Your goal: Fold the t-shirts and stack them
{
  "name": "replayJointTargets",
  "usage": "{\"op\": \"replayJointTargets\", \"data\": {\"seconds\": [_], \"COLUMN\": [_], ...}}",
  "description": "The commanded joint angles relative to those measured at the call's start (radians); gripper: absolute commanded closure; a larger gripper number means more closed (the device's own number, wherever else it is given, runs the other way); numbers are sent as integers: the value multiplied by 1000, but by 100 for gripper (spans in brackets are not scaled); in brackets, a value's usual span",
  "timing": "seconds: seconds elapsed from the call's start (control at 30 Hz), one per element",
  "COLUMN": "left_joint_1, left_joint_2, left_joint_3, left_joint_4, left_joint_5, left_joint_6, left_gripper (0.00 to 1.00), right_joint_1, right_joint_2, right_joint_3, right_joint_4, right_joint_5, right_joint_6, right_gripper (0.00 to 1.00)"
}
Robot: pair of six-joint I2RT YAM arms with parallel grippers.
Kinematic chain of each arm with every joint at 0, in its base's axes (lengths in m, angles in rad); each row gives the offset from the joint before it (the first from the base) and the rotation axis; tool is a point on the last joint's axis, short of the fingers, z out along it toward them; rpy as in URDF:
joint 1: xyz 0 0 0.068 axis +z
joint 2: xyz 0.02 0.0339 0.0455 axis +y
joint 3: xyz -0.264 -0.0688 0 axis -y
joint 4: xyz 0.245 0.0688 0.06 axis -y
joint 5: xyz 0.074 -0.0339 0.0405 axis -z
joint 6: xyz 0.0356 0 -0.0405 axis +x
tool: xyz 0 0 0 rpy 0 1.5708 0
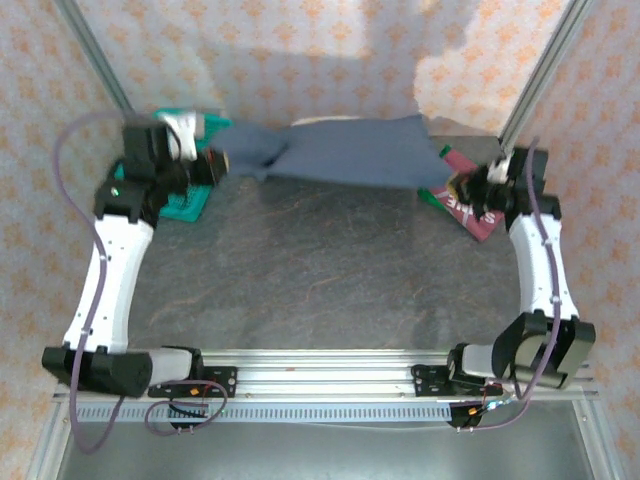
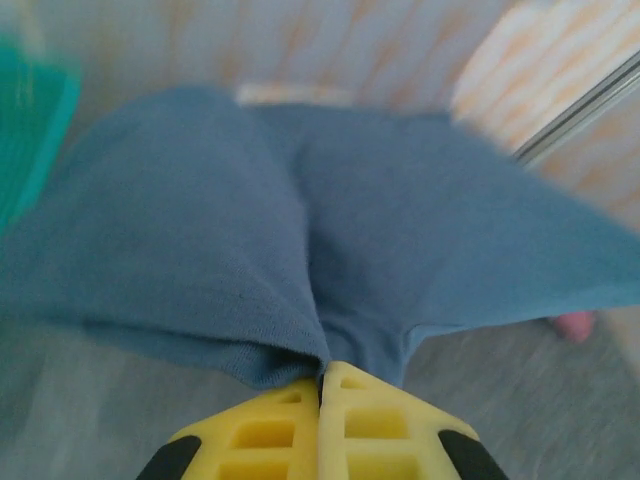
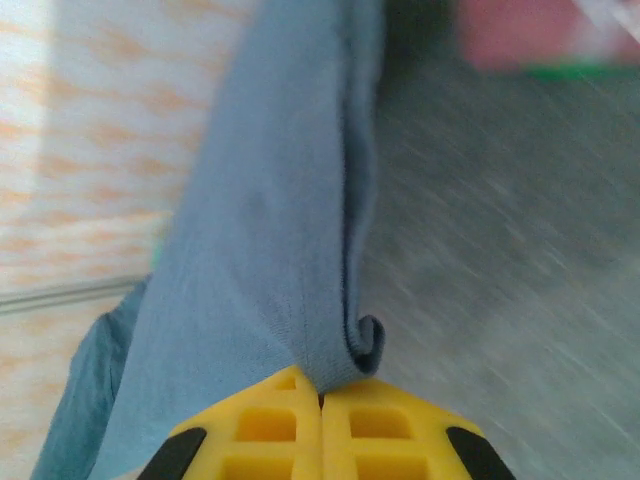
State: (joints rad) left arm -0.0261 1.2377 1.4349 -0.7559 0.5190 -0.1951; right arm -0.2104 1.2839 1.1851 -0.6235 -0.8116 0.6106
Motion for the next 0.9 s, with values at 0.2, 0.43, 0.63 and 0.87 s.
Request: {"op": "replayJointTargets", "data": {"seconds": [0.2,0.43,0.63,0.87], "left_joint_1": [-61,-34,-28,-28], "left_joint_2": [-294,-219,-173,40], "left_joint_3": [-621,-438,-525,-490], "left_joint_4": [-85,-278,-80,109], "left_joint_5": [-247,-388,-341,-202], "left_joint_6": [-193,-370,-417,-346], "left_gripper": [26,0,3,18], "right_joint_1": [-6,-6,-6,-7], "right_joint_2": [-361,-447,-407,-317], "right_joint_3": [-546,-522,-512,-557], "right_joint_4": [-165,-242,-200,-123], "right_joint_5": [235,313,297,247], "right_joint_6": [-50,-65,-63,-87], "right_gripper": [70,37,35,35]}}
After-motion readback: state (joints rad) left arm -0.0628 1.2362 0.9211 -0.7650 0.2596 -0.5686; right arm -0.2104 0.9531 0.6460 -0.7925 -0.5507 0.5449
